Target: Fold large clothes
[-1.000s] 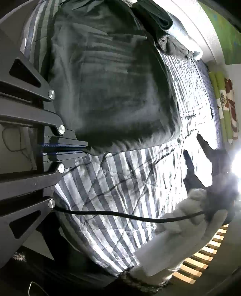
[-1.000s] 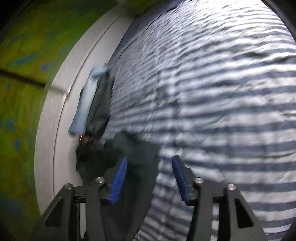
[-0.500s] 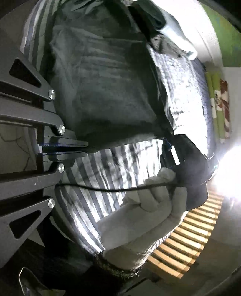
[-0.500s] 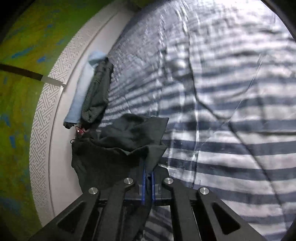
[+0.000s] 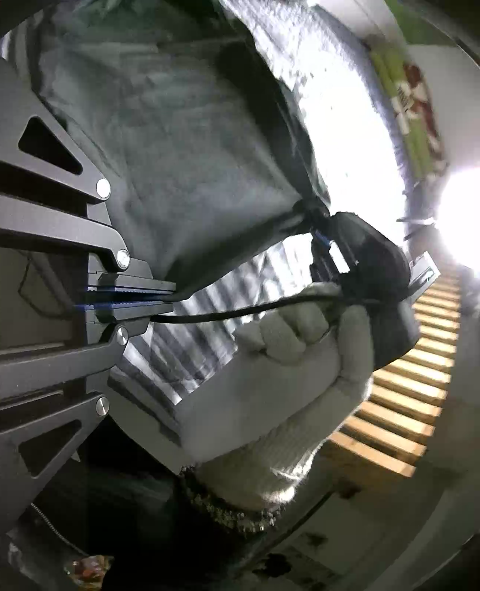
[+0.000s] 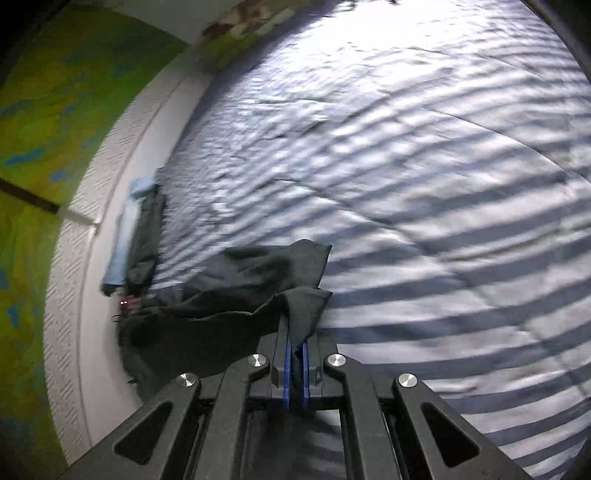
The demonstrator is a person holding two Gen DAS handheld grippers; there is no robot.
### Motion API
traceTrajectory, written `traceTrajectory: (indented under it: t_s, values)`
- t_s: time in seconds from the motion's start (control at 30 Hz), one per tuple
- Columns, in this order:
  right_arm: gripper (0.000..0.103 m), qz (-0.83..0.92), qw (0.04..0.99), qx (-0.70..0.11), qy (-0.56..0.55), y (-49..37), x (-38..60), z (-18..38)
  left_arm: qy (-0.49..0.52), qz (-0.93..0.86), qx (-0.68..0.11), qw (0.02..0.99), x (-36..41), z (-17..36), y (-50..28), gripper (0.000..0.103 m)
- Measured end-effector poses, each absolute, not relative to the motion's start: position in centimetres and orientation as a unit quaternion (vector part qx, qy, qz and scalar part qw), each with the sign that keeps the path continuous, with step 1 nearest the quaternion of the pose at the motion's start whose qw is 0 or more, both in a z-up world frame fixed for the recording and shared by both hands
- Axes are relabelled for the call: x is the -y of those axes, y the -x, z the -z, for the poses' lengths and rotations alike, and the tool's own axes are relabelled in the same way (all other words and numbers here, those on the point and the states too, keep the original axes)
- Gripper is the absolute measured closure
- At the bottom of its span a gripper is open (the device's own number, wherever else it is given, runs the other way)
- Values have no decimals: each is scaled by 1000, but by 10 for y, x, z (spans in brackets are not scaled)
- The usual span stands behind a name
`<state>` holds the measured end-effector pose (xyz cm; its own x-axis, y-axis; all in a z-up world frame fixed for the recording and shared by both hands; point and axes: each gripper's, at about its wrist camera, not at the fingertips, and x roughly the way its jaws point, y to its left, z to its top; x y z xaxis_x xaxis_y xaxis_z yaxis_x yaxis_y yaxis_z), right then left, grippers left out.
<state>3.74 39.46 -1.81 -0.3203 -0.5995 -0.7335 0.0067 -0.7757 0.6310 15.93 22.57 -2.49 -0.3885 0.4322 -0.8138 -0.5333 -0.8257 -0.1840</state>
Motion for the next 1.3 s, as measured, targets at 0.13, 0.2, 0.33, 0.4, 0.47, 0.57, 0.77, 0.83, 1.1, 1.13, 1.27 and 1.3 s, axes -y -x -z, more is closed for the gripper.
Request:
traceTrajectory:
  t_s: [0.13, 0.2, 0.33, 0.4, 0.47, 0.57, 0.77, 0.83, 1.1, 1.13, 1.27, 1.3]
  values:
    - [98, 762, 204, 260, -557, -34, -395, 30, 494, -814, -41, 302, -208, 17, -156, 94]
    - [98, 772, 205, 242, -551, -33, -393, 24, 489, -822, -33, 291, -181, 0, -151, 83]
    - [96, 765, 209, 258, -552, -32, -398, 27, 471, -861, -47, 186, -109, -21, -110, 67]
    - [93, 755, 212, 281, -553, -31, -403, 29, 469, -873, -47, 127, -77, -16, -73, 69]
    - [90, 748, 217, 295, -554, -31, -408, 29, 470, -877, -37, 91, -51, -4, -43, 69]
    - [85, 748, 213, 303, -550, -32, -414, 29, 489, -870, 1, 61, -25, 22, -10, 69]
    - [86, 741, 205, 309, -559, -29, -425, 35, 495, -868, -37, 11, -9, 59, 6, 65]
    - [81, 739, 209, 317, -557, -30, -426, 35, 491, -870, -41, 16, -13, 47, -5, 67]
    - [76, 720, 238, 331, -562, -40, -437, 33, 467, -846, -70, 248, -132, 25, -137, 67]
    - [76, 721, 239, 328, -561, -43, -440, 28, 477, -836, -63, 263, -143, 34, -145, 67]
    - [76, 734, 253, 323, -540, -57, -455, 1, 501, -816, -73, 278, -173, 66, -166, 67]
    - [76, 738, 261, 324, -531, -62, -462, -8, 491, -821, -84, 281, -177, 63, -171, 67]
